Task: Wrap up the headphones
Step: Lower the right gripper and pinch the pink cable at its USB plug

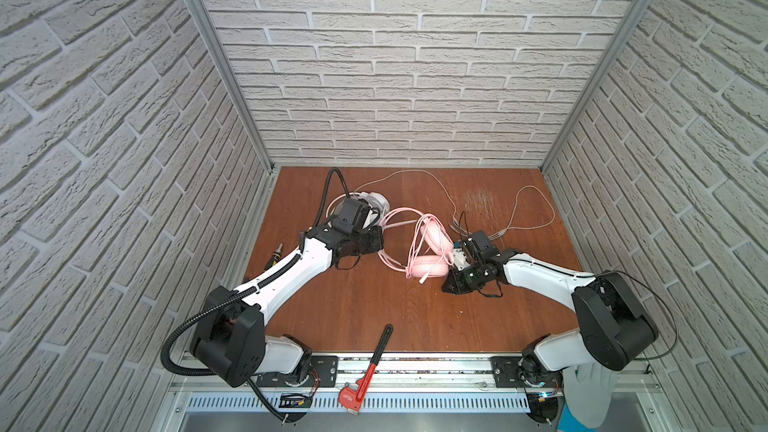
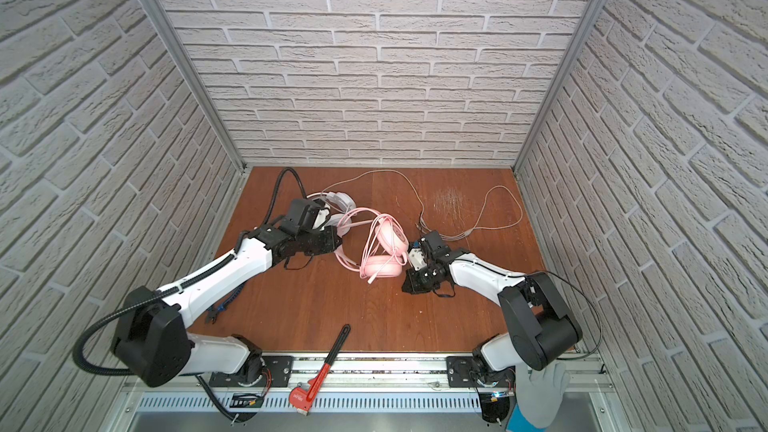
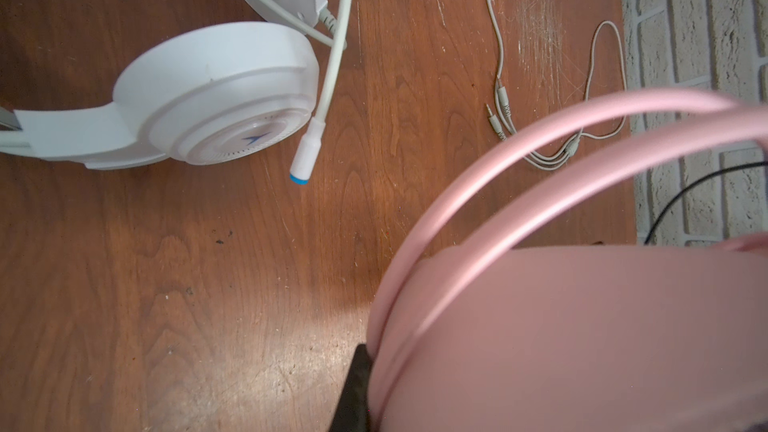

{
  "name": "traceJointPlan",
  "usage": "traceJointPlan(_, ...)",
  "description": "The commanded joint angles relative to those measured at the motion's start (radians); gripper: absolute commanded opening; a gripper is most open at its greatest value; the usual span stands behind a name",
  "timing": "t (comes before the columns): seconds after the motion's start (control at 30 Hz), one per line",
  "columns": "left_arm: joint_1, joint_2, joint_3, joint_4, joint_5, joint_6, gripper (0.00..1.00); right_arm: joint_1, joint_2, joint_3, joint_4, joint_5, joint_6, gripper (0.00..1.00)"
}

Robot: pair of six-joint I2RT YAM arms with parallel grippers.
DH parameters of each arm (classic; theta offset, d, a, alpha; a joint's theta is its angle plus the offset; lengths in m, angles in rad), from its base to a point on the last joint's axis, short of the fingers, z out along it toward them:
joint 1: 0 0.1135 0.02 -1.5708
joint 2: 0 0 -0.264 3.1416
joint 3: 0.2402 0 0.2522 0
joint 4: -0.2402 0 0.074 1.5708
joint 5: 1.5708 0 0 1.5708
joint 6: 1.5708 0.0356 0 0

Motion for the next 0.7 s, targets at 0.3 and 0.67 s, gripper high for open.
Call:
traceJointPlan(0.3, 0.014, -0.032, -0.008, 0.107, 0.03, -0.044, 0.0, -0.006, -0.017, -0.025, -0.042, -0.31, -0.034, 0.07)
traceJointPlan(0.67, 0.021, -0.029, -0.032, 0.103, 0.024, -0.045, 0.0, -0.055, 0.058, 0.052, -0.149, 0.048, -0.025, 0.12)
